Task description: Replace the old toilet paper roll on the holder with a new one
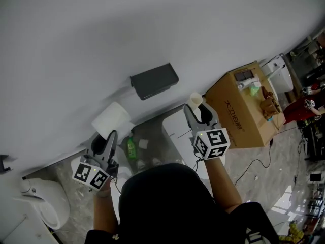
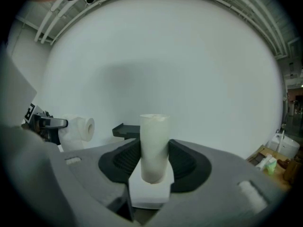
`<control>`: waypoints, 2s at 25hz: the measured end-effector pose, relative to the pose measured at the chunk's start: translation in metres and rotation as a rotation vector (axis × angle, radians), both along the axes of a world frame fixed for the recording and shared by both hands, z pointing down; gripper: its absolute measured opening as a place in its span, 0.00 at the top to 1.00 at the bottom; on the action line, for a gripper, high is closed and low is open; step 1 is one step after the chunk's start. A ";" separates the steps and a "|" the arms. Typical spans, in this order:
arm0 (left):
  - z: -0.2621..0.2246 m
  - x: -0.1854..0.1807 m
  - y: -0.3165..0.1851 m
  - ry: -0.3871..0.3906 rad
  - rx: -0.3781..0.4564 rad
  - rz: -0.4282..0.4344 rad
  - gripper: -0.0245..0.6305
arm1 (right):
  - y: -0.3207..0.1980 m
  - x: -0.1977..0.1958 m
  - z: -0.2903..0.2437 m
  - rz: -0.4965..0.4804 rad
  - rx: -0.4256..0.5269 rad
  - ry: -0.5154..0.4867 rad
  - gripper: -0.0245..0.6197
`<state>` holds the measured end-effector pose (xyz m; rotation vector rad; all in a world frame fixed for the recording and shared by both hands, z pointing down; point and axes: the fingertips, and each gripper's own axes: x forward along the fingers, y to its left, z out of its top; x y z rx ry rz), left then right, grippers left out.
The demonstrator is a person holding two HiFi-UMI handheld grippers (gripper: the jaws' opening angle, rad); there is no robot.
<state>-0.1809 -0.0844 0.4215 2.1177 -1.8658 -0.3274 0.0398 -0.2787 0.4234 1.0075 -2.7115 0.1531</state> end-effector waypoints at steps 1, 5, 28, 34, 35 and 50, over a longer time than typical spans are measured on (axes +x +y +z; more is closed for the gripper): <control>-0.001 0.002 -0.004 0.001 0.003 0.014 0.75 | 0.002 0.005 0.003 0.010 -0.006 0.002 0.68; -0.006 0.012 -0.022 -0.005 0.013 0.068 0.75 | 0.007 0.023 0.010 0.048 -0.025 0.005 0.68; -0.123 0.044 -0.143 -0.258 0.206 0.267 0.75 | 0.019 0.094 0.015 0.203 -0.070 -0.058 0.68; -0.124 0.045 -0.164 -0.285 0.215 0.283 0.75 | 0.029 0.090 0.020 0.200 -0.085 -0.055 0.68; -0.121 0.045 -0.166 -0.290 0.215 0.285 0.75 | 0.031 0.090 0.021 0.200 -0.088 -0.054 0.68; -0.053 0.064 -0.181 -0.308 0.127 0.348 0.75 | 0.047 0.107 0.034 0.236 -0.121 -0.030 0.68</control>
